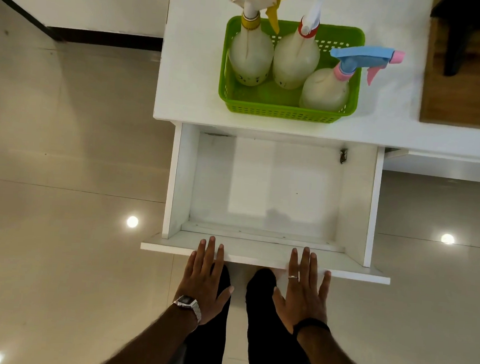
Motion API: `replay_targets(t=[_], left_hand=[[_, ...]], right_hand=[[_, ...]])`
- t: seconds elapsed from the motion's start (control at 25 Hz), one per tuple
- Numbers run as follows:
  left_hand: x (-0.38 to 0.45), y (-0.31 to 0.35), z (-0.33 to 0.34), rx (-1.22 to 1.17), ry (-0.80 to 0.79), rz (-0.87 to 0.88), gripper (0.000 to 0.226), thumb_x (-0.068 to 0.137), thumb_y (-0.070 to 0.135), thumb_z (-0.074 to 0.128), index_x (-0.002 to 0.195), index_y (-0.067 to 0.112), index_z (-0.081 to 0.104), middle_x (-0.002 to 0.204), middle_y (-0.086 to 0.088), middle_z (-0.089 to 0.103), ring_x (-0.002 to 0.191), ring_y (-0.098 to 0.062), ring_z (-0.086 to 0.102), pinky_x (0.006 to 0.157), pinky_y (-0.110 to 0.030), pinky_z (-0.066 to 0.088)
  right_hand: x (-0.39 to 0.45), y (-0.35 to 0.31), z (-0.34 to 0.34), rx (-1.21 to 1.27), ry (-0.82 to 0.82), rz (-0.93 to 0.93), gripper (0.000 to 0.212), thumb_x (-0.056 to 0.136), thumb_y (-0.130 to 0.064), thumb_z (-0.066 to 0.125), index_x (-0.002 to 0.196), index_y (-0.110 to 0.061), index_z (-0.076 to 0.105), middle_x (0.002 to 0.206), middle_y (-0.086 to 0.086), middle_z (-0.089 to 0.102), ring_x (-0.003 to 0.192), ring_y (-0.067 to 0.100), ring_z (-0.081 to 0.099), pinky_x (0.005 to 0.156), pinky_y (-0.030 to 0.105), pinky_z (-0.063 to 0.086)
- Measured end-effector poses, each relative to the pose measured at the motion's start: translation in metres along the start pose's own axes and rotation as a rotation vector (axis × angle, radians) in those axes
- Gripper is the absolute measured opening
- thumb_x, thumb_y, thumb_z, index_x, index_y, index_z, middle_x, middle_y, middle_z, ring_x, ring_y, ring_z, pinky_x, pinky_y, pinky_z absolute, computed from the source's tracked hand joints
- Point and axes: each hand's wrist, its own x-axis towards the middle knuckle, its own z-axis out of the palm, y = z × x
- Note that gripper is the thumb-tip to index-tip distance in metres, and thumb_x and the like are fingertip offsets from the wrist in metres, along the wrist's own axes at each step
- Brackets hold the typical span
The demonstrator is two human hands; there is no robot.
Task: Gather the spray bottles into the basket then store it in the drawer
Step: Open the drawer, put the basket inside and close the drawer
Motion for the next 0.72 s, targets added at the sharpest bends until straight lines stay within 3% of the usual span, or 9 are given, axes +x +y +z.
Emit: replay_targets(t=[0.16, 0.28, 0.36, 0.44, 0.52, 0.64, 0.72], left_hand=[[-0.020, 0.001, 0.015, -0.013, -0.005, -0.007, 0.094, 0.091, 0.066, 0.030, 0.157, 0.016, -0.016, 0.163, -0.014, -0.029, 0.152, -0.038, -0.021, 0.126, -0.047, -0.004], [-0.028, 0.003, 0.018, -0.008, -0.005, -0.019, 0.095, 0.089, 0.066, 0.036, 0.159, 0.014, -0.004, 0.165, -0.016, -0.017, 0.153, -0.042, -0.010, 0.126, -0.049, 0.002], [-0.030, 0.004, 0.017, 0.045, 0.013, -0.002, 0.095, 0.083, 0.065, 0.050, 0.157, 0.010, 0.025, 0.165, -0.021, 0.012, 0.152, -0.044, 0.016, 0.127, -0.052, 0.011], [-0.030, 0.003, 0.015, 0.052, 0.066, 0.019, 0.092, 0.077, 0.064, 0.059, 0.149, 0.008, 0.046, 0.159, -0.022, 0.036, 0.148, -0.043, 0.033, 0.121, -0.047, 0.010], [-0.020, -0.005, 0.005, 0.019, 0.156, 0.042, 0.089, 0.083, 0.060, 0.052, 0.154, 0.008, 0.036, 0.164, -0.019, 0.026, 0.152, -0.040, 0.021, 0.119, -0.043, 0.005], [0.026, -0.022, -0.043, -0.111, 0.236, 0.038, 0.083, 0.098, 0.055, 0.031, 0.159, 0.013, -0.006, 0.167, -0.012, -0.018, 0.157, -0.032, -0.009, 0.127, -0.044, 0.000], [0.069, -0.032, -0.099, -0.167, 0.340, 0.023, 0.079, 0.102, 0.052, 0.024, 0.158, 0.013, -0.015, 0.166, -0.010, -0.026, 0.155, -0.028, -0.019, 0.128, -0.044, -0.002]], right_hand=[[-0.021, -0.002, 0.011, -0.007, -0.049, 0.023, 0.099, 0.090, -0.058, 0.047, 0.157, -0.014, -0.011, 0.166, 0.013, -0.017, 0.154, 0.030, -0.012, 0.122, 0.062, 0.004], [-0.030, -0.005, 0.013, 0.017, -0.043, 0.052, 0.096, 0.089, -0.056, 0.052, 0.158, -0.013, 0.001, 0.167, 0.015, -0.004, 0.155, 0.032, 0.001, 0.122, 0.062, 0.013], [-0.031, -0.006, 0.012, -0.018, -0.052, 0.046, 0.084, 0.094, -0.060, 0.029, 0.158, -0.014, -0.002, 0.166, 0.014, -0.007, 0.155, 0.031, 0.000, 0.123, 0.060, 0.007], [-0.029, -0.008, 0.009, -0.014, -0.027, 0.037, 0.087, 0.088, -0.066, -0.002, 0.158, -0.015, 0.002, 0.168, 0.012, 0.000, 0.155, 0.028, 0.004, 0.124, 0.056, 0.003], [-0.018, -0.007, -0.003, -0.004, 0.022, 0.034, 0.089, 0.089, -0.068, -0.006, 0.158, -0.015, 0.009, 0.168, 0.012, 0.007, 0.155, 0.027, 0.008, 0.123, 0.054, 0.006], [0.029, 0.000, -0.054, 0.015, 0.074, 0.075, 0.084, 0.092, -0.066, 0.005, 0.159, -0.015, -0.008, 0.168, 0.010, -0.010, 0.155, 0.024, -0.010, 0.125, 0.053, 0.002], [0.076, 0.004, -0.107, 0.053, 0.176, 0.110, 0.081, 0.097, -0.061, 0.015, 0.159, -0.014, -0.011, 0.168, 0.011, -0.012, 0.155, 0.025, -0.012, 0.126, 0.052, 0.002]])
